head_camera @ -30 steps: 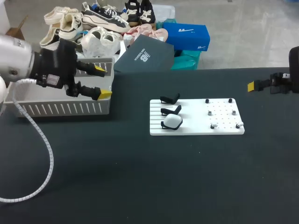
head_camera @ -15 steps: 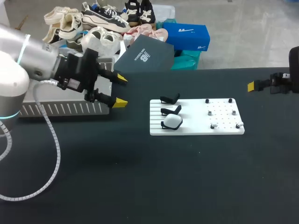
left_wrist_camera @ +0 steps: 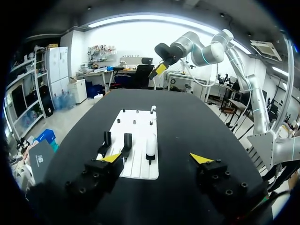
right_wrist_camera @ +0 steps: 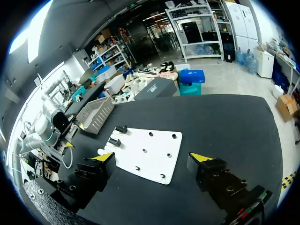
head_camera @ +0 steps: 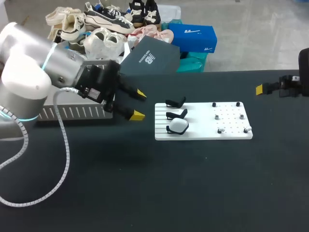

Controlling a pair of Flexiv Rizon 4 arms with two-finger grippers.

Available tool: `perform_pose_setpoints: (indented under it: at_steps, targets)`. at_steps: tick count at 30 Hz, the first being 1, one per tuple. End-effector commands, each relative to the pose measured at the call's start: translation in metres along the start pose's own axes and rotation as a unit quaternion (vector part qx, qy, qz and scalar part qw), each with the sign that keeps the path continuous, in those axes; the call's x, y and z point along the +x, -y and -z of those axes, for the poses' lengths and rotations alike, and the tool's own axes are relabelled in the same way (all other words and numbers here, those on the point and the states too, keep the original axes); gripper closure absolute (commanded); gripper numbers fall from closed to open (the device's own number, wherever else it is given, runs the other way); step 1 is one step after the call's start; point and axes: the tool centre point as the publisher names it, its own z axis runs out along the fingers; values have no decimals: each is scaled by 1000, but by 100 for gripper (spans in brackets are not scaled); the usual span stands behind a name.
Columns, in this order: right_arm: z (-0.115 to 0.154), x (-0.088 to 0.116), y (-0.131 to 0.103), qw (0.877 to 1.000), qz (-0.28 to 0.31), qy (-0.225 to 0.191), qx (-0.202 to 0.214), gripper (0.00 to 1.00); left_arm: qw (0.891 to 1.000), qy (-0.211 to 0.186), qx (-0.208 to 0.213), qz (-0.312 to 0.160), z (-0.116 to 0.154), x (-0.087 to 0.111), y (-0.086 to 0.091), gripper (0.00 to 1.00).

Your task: Pick up each earbud case from the left stands, insert the matching earbuds, close the lid, and place the case in the box.

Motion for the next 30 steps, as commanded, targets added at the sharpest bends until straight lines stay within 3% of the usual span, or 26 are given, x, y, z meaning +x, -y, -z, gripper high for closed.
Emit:
perform_pose_setpoints:
  at_steps: [1, 19, 22, 23, 30]
  targets:
    - [0, 0, 2, 1000, 1, -1, -3, 0, 1000, 9, -23, -4, -13, 6, 2, 22]
    - [0, 0, 2, 1000, 1, -1, -3, 0, 1000, 16, -25, -7, -59, 16, 3, 31]
    - [0, 0, 2, 1000, 1, -1, -3, 0, 999, 20, -25, -9, -66, 17, 1, 49]
    - [0, 0, 2, 1000, 1, -1, -3, 0, 999, 21, -25, -10, -67, 16, 1, 50]
    - [0, 0, 2, 1000, 1, -1, -3, 0, 999, 27, -25, -14, -74, 15, -5, 44]
